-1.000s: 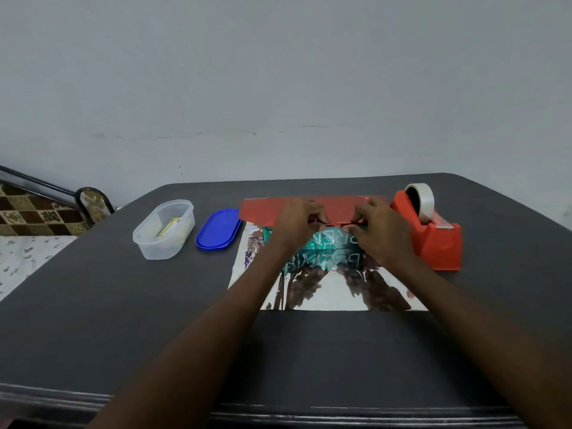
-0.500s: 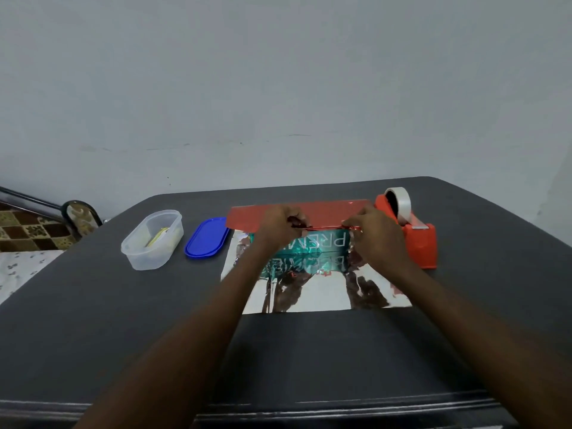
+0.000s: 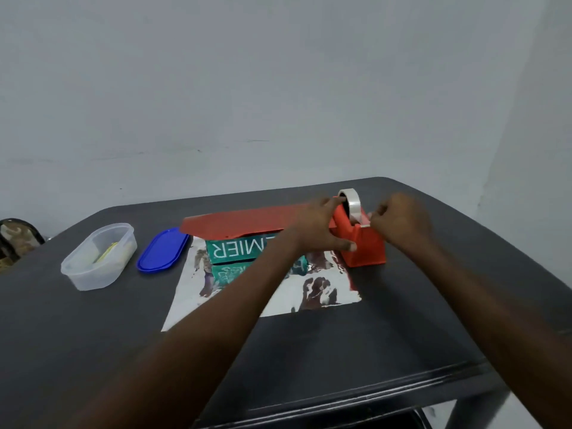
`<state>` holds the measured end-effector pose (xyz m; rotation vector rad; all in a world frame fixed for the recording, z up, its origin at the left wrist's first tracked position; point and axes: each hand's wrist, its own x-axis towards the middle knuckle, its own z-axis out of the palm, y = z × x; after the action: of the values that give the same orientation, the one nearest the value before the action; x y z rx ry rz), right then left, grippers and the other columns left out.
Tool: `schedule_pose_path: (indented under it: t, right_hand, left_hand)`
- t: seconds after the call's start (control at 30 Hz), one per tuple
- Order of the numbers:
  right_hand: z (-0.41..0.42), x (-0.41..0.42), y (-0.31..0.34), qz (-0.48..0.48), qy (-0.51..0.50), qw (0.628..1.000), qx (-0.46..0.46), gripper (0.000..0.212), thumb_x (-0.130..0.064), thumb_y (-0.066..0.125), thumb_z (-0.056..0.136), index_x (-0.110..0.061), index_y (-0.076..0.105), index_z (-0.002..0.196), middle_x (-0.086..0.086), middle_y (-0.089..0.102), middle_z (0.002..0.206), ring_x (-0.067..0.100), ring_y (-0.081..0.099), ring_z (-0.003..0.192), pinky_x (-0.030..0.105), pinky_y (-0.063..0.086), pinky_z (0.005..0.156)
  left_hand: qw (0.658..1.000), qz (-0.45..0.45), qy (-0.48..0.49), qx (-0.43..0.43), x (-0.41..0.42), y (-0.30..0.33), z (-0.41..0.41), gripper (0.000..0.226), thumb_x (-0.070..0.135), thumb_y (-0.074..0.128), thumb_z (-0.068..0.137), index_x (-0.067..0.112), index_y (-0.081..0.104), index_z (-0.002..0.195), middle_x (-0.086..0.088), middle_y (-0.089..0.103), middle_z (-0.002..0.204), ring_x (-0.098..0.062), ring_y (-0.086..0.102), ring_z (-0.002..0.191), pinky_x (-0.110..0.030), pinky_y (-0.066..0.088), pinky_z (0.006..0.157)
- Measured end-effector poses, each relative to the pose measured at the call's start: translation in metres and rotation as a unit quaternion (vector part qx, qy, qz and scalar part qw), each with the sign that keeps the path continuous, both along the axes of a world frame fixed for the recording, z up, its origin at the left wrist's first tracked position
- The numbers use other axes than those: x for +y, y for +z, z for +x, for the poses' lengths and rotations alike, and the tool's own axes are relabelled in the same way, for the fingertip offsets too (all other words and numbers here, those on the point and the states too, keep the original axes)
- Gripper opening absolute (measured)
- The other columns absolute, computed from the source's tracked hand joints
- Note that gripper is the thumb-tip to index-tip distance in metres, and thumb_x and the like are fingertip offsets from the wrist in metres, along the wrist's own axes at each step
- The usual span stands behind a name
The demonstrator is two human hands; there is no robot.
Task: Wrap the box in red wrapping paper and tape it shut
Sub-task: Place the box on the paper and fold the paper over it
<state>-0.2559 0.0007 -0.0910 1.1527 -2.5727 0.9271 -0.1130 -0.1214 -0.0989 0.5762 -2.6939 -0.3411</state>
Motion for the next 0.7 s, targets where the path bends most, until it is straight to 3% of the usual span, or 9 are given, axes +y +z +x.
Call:
schedule_pose_path:
  t: [0.1, 0.2, 0.33, 0.43, 0.6, 0.7]
  right_hand:
    - [-0.011, 0.000, 0.004, -0.009, 0.035, 0.994, -0.106, 0.023, -0.021, 0.069, 0.085, -0.005, 0.069, 0.067, 0.005, 0.063, 0.056, 0.025, 0.067, 0.058, 0.027, 0.045, 0.053]
    - [-0.020, -0.009, 0.010, -0.036, 0.036, 0.971, -0.233, 0.019, -0.013, 0.073, 0.084, 0.003, 0.069, 0.075, 0.013, 0.066, 0.062, 0.029, 0.071, 0.058, 0.043, 0.063, 0.065]
    - [-0.019, -0.018, 0.013, -0.015, 0.018, 0.930, -0.366, 0.014, -0.007, 0.074, 0.087, 0.002, 0.064, 0.091, 0.017, 0.061, 0.084, 0.026, 0.062, 0.066, 0.037, 0.060, 0.053]
    - [-0.018, -0.019, 0.016, 0.000, 0.021, 0.910, -0.414, 0.024, -0.003, 0.070, 0.089, 0.004, 0.062, 0.111, 0.019, 0.061, 0.097, 0.030, 0.064, 0.077, 0.034, 0.058, 0.044]
    - [-0.015, -0.018, 0.030, 0.018, 0.043, 0.892, -0.450, 0.010, -0.002, 0.065, 0.092, 0.003, 0.064, 0.101, 0.024, 0.060, 0.102, 0.043, 0.064, 0.098, 0.055, 0.061, 0.069]
    - [-0.010, -0.019, 0.034, -0.021, 0.042, 0.888, -0.458, 0.013, -0.003, 0.062, 0.093, 0.002, 0.061, 0.105, 0.020, 0.054, 0.099, 0.042, 0.059, 0.101, 0.060, 0.059, 0.065]
  left_hand:
    - [0.998, -0.024, 0.009, -0.052, 0.008, -0.005, -0.024, 0.126, 0.065, 0.078, 0.065, 0.025, 0.001, 0.157, -0.013, 0.002, 0.163, -0.032, 0.002, 0.150, -0.054, 0.014, 0.118]
    - [0.995, -0.034, 0.029, -0.093, 0.005, -0.008, -0.037, 0.134, 0.071, 0.075, 0.064, 0.030, -0.015, 0.155, -0.011, -0.019, 0.162, -0.034, -0.017, 0.149, -0.058, 0.006, 0.117]
    - [0.989, -0.054, 0.052, -0.124, -0.005, -0.011, -0.043, 0.137, 0.076, 0.072, 0.063, 0.029, -0.019, 0.154, -0.013, -0.025, 0.160, -0.036, -0.023, 0.147, -0.061, 0.003, 0.116]
    - [0.986, -0.059, 0.063, -0.141, -0.013, -0.017, -0.042, 0.136, 0.077, 0.071, 0.062, 0.032, -0.021, 0.153, -0.015, -0.025, 0.160, -0.037, -0.023, 0.147, -0.061, 0.001, 0.116]
    - [0.988, -0.052, 0.058, -0.134, -0.014, -0.022, -0.042, 0.135, 0.077, 0.070, 0.063, 0.035, -0.023, 0.151, -0.013, -0.026, 0.160, -0.036, -0.025, 0.146, -0.063, -0.001, 0.115]
    - [0.988, -0.049, 0.060, -0.134, -0.014, -0.021, -0.042, 0.135, 0.075, 0.071, 0.064, 0.034, -0.023, 0.152, -0.013, -0.025, 0.160, -0.036, -0.025, 0.146, -0.063, 0.000, 0.115]
